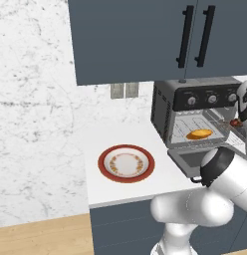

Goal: Pick up the kebab skewer and baguette bread, and place them inside the toaster oven. Close the toaster oven door and start by setting the timer.

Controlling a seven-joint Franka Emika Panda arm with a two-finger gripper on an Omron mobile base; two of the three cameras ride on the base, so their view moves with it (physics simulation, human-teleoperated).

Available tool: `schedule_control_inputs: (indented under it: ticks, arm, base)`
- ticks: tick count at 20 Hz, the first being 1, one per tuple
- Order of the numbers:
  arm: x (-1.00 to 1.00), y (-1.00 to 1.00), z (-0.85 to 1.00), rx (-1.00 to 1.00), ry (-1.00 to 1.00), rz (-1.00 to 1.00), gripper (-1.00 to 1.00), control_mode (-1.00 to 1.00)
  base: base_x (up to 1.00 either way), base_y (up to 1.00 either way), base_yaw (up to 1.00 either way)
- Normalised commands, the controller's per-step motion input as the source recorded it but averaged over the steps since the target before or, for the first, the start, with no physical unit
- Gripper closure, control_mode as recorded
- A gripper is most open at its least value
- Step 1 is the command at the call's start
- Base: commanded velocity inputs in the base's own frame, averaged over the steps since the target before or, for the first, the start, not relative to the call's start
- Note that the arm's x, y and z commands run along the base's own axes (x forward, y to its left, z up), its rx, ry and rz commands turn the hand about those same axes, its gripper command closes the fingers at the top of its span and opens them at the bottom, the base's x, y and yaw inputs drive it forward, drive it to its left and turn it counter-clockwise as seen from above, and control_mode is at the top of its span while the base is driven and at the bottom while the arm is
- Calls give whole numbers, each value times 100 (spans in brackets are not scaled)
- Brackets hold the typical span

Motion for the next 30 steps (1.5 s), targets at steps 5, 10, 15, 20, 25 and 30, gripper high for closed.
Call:
schedule_control_inputs:
  ticks: [5,10,15,20,25,30]
  arm:
    - [31,0,-12,0,-14,1,100,-100]
    - [34,0,-27,-1,-19,9,100,-100]
    - [23,0,-11,-2,-12,1,100,-100]
    - [32,0,1,-1,0,0,100,-100]
    - [30,-3,0,-4,0,0,100,-100]
    - [31,-4,0,-4,0,0,100,-100]
  base:
    - [0,0,0]
    - [0,0,0]
    - [0,0,0]
    - [0,0,0]
    - [0,0,0]
    - [0,0,0]
